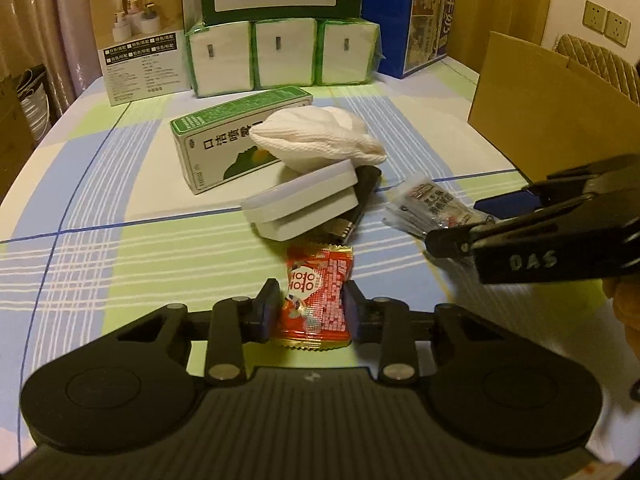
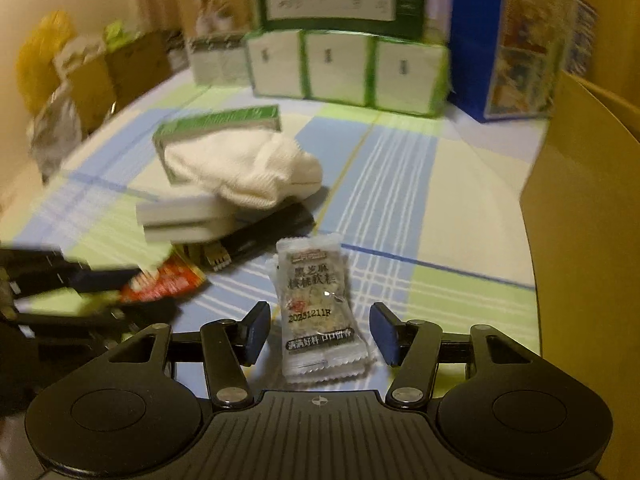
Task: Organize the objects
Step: 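Grasp the red snack packet with the left tool while the right tool grasps the clear snack packet, then carry the red and clear packets with both tools over the cardboard box, then open the left tool to drop the red packet while the right tool releases the clear packet, then move both open tools back over the white adapter and black lighter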
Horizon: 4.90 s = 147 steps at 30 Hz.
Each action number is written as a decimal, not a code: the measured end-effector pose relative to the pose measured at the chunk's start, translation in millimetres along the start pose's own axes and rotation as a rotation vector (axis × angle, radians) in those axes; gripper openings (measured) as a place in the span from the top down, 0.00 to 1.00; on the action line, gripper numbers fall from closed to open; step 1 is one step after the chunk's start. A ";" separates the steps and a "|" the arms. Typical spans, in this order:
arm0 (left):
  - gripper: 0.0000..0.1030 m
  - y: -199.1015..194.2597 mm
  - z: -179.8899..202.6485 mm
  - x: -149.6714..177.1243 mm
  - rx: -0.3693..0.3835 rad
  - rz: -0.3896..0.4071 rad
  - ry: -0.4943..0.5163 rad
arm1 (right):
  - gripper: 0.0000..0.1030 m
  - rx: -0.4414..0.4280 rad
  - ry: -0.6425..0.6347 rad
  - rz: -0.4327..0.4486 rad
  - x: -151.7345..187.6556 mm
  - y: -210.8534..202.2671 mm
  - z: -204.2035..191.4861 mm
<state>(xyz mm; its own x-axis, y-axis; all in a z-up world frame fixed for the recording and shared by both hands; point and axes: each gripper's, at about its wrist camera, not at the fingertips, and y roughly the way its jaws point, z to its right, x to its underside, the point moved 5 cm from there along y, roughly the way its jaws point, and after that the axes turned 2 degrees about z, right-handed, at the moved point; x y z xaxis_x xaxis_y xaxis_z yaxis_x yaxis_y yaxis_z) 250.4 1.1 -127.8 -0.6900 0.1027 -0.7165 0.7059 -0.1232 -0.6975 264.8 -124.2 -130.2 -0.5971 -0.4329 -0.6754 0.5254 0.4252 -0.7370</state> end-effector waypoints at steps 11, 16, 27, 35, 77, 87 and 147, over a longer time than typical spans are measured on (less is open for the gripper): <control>0.67 3.0 1.9 -0.3 -0.009 0.006 0.010 | 0.67 0.002 -0.029 0.001 0.1 6.6 -2.1; 0.75 0.5 4.9 -0.7 -0.005 -0.011 0.011 | 0.67 0.032 0.010 -0.007 4.7 -2.0 1.8; 0.75 -43.0 10.2 -7.6 -0.010 -0.020 -0.028 | 0.67 0.033 0.135 0.020 8.8 -50.6 1.4; 0.75 -97.2 36.3 -13.3 -0.016 -0.008 -0.065 | 0.67 0.032 0.166 0.073 2.7 -122.1 -12.6; 0.75 -171.2 288.9 -99.3 0.281 0.077 0.158 | 0.67 0.320 0.306 0.185 52.5 -339.5 166.5; 0.75 -143.7 302.0 -112.8 0.277 0.055 0.176 | 0.67 0.319 0.314 0.160 48.3 -319.1 191.9; 0.18 -179.4 199.2 -80.7 0.149 0.098 0.042 | 0.21 0.244 0.394 0.229 63.4 -334.3 148.8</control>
<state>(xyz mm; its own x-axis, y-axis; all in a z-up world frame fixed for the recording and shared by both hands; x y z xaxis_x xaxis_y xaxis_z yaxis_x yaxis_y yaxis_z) 147.6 -181.8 57.6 -0.6095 0.1238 -0.7831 0.7359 -0.2792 -0.6169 141.5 -412.1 69.4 -0.6086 0.0020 -0.7934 0.7672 0.2563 -0.5879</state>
